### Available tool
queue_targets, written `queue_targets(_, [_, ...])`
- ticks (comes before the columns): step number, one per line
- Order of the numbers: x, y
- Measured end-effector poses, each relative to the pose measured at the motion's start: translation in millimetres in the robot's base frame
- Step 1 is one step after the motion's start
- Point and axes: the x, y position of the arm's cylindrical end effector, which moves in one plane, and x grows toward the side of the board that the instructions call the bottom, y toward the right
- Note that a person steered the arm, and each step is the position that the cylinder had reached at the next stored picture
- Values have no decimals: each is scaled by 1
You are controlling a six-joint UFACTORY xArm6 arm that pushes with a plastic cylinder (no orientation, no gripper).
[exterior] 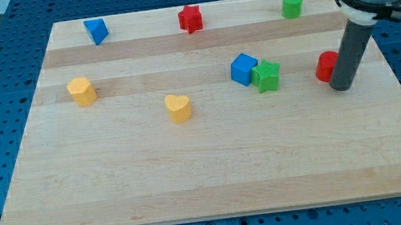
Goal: Slide the red circle green star parallel to each other
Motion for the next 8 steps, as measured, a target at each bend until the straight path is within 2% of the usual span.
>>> queue_targets(1, [-3,3])
queue_targets(3, [-7,63])
queue_targets(5, [-26,60])
queue_targets(8, [-28,13])
